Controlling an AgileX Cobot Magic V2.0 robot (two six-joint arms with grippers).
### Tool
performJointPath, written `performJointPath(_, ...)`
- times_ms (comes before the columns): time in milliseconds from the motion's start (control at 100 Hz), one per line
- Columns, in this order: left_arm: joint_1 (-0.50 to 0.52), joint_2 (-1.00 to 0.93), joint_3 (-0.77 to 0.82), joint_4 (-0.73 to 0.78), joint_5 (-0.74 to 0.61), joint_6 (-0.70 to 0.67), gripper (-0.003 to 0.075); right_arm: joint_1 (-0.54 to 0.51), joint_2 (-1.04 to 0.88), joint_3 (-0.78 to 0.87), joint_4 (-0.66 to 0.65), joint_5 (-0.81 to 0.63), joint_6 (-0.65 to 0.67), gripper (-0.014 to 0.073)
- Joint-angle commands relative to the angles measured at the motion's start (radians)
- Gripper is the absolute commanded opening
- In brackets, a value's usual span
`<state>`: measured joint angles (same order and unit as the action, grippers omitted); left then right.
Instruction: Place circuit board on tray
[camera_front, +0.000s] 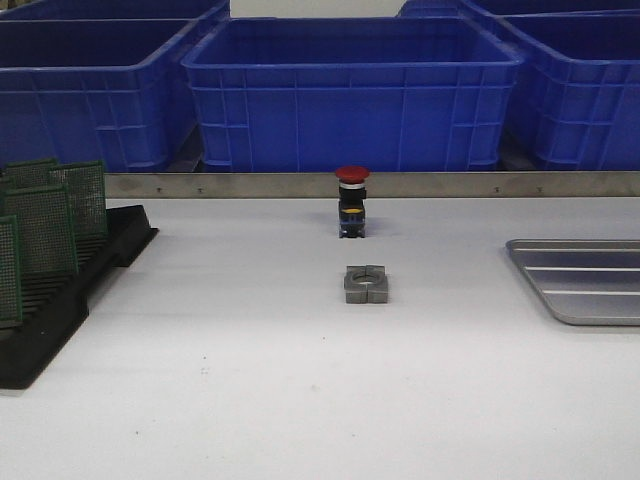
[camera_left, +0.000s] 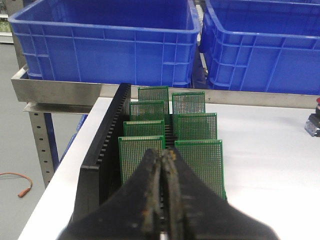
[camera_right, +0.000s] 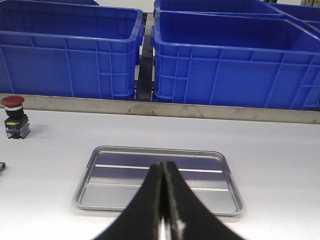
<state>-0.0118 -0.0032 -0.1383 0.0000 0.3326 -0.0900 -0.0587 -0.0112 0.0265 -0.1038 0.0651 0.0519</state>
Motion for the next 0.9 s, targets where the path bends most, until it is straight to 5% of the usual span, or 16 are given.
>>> performJointPath(0,-0.006,0.037,-0.083,0.000,-0.002,-0.003,-0.0020,-0.004,-0.025,-0.012,-0.009,-0.088,-0.001,-0.0113)
performJointPath(600,-0.006,0.647,-0.476,0.006,0.226,0.004,-0.0012,-0.004,-0.025,-0.012,-0.009,-0.088,-0.001,-0.0113)
performJointPath(890,-0.006,0.843,-0.632,-0.013,0.247,0.208,0.0302,-0.004,-0.025,-0.012,-0.009,-0.088,-0.001,-0.0113)
